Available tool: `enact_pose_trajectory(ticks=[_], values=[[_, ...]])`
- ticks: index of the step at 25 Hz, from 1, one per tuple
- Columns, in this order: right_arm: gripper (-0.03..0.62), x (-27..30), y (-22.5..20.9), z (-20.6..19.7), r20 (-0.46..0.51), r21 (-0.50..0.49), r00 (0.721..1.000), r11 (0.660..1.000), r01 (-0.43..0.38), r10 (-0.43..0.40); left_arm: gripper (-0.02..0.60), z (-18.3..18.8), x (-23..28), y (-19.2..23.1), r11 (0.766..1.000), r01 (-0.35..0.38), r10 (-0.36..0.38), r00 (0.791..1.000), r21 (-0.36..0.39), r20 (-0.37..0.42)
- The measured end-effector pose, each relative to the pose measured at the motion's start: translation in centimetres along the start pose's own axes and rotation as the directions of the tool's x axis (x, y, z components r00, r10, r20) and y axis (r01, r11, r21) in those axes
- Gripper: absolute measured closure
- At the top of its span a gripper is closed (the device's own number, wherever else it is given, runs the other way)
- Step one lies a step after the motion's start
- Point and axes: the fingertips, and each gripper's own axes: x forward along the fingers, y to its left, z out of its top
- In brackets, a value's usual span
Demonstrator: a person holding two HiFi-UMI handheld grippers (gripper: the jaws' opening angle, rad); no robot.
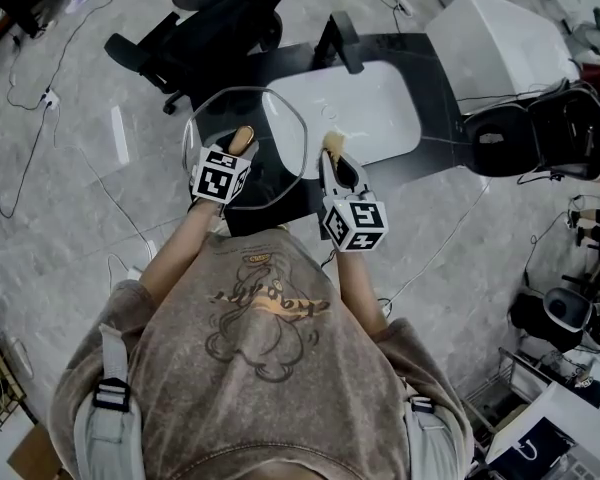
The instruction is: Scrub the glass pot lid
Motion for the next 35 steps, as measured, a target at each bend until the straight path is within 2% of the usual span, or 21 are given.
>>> enact_pose_trajectory(ticks=[8,11,13,16,18,20,22,23,25,27,30,31,32,33,35], values=[[0.554,-0.5,-1.3,0.6,0.02,0.003,0.999,0.999,0.047,-0.047,0.4,6.9,-3.8,-1.9,0.994,0.059,-0.07,0.99,0.089,0.122],[0.554,-0.8,-1.7,1.0,0.032,0.005,0.997,0.998,0.064,-0.064,0.4,7.8,-4.4,-2.2,0.993,0.085,-0.096,0.985,0.08,0.141],[0.554,-1.0,-2.0,1.2,0.039,0.008,0.996,0.997,0.078,-0.079,0.4,8.1,-4.7,-2.2,0.992,0.119,-0.125,0.981,0.046,0.15],[0.554,-1.5,-2.6,1.3,0.049,0.02,0.993,0.995,0.102,-0.103,0.402,8.4,-5.2,-2.3,0.98,0.196,-0.185,0.966,-0.043,0.179],[0.554,-1.9,-3.0,1.4,0.054,0.028,0.991,0.993,0.117,-0.119,0.4,8.8,-5.5,-2.4,0.957,0.265,-0.237,0.948,-0.115,0.21],[0.554,-2.2,-3.2,1.4,0.057,0.031,0.99,0.991,0.131,-0.132,0.4,9.3,-5.9,-2.4,0.919,0.347,-0.296,0.92,-0.187,0.255],[0.554,-2.4,-3.2,1.5,0.061,0.034,0.988,0.99,0.139,-0.141,0.4,9.9,-6.3,-2.5,0.86,0.44,-0.355,0.88,-0.259,0.315],[0.554,-2.5,-3.2,1.5,0.062,0.036,0.988,0.989,0.142,-0.144,0.4,10.3,-6.5,-2.5,0.821,0.489,-0.383,0.855,-0.294,0.349],[0.554,-2.6,-3.1,1.6,0.065,0.038,0.987,0.988,0.148,-0.15,0.4,11.0,-7.2,-2.8,0.724,0.591,-0.439,0.792,-0.355,0.424],[0.554,-2.7,-3.0,1.7,0.068,0.038,0.986,0.987,0.153,-0.155,0.402,11.5,-7.8,-3.0,0.6,0.688,-0.487,0.718,-0.407,0.497],[0.554,-2.7,-2.8,1.6,0.07,0.039,0.984,0.986,0.16,-0.162,0.4,11.8,-8.5,-3.5,0.365,0.795,-0.526,0.605,-0.484,0.597],[0.554,-2.7,-2.8,1.6,0.071,0.04,0.984,0.986,0.162,-0.165,0.4,12.0,-8.8,-3.6,0.304,0.817,-0.533,0.572,-0.489,0.624],[0.554,-2.7,-2.7,1.6,0.071,0.042,0.983,0.986,0.164,-0.166,0.4,12.2,-9.0,-3.7,0.259,0.832,-0.537,0.546,-0.49,0.643],[0.554,-2.8,-2.6,1.7,0.073,0.044,0.983,0.985,0.165,-0.168,0.4,12.2,-9.1,-3.7,0.225,0.842,-0.539,0.526,-0.49,0.658],[0.554,-2.8,-2.3,1.7,0.075,0.044,0.983,0.985,0.166,-0.169,0.4,12.2,-9.4,-3.7,0.181,0.854,-0.54,0.501,-0.489,0.676]])
